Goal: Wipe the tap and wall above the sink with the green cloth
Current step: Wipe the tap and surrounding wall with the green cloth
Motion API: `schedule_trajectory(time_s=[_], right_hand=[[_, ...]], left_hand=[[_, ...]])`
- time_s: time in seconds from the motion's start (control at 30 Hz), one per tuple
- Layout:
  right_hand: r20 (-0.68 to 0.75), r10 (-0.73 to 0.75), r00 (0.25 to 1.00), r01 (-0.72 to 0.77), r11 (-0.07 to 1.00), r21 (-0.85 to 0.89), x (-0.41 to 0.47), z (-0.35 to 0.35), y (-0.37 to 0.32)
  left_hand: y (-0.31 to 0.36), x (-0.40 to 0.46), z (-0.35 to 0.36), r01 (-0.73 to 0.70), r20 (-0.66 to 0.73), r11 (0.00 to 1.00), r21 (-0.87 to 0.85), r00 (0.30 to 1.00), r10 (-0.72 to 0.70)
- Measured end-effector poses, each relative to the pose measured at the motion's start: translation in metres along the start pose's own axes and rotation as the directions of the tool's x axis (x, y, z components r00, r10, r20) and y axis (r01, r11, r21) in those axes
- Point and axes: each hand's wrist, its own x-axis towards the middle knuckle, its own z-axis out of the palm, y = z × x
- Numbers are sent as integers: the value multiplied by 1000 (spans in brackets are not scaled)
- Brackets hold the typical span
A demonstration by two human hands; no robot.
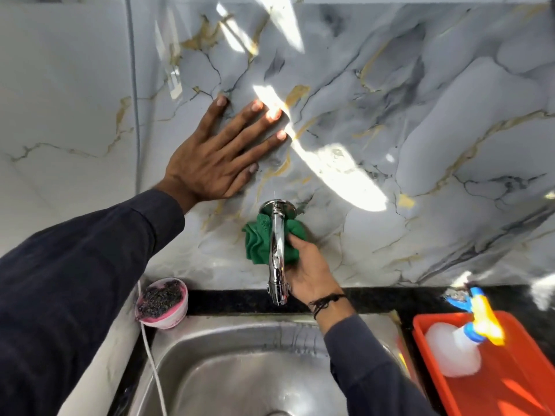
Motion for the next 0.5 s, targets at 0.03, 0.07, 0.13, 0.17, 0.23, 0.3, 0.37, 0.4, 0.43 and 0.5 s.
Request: schedule_trajectory(time_s=[0.03,0.07,0.13,0.17,0.23,0.3,0.37,0.4,0.43,0.5], right_hand=[[47,22,999,-24,999,34,3,1,5],[95,41,995,-49,996,78,5,1,10],[200,73,977,-102,985,140,12,3,19],[266,77,961,-121,981,152,16,4,22],[378,45,925,-118,978,171,22,9,27],[411,36,911,-125,973,192,25,12,27],[393,69,917,-147,974,172,22,11,23],[376,89,922,-157,975,155,21,8,20],[354,91,931,-150,978,143,19,6,17],[294,56,954,-91,990,105,13,6,13]], left_hand=[[0,0,0,-1,-2,1000,-2,1000,1],[1,0,1,-2,-2,1000,-7,1000,2],[1,-1,2,-3,-3,1000,-3,1000,3],[1,-2,3,-5,-1,1000,2,1000,5],[0,-3,4,-5,2,1000,15,1000,5],[0,-3,4,1,-2,1000,20,1000,-1],[0,-2,3,0,6,1000,17,1000,0],[0,-1,2,-1,10,1000,18,1000,1],[0,-1,1,-3,15,1000,20,1000,3],[0,0,-1,-7,23,1000,19,1000,6]])
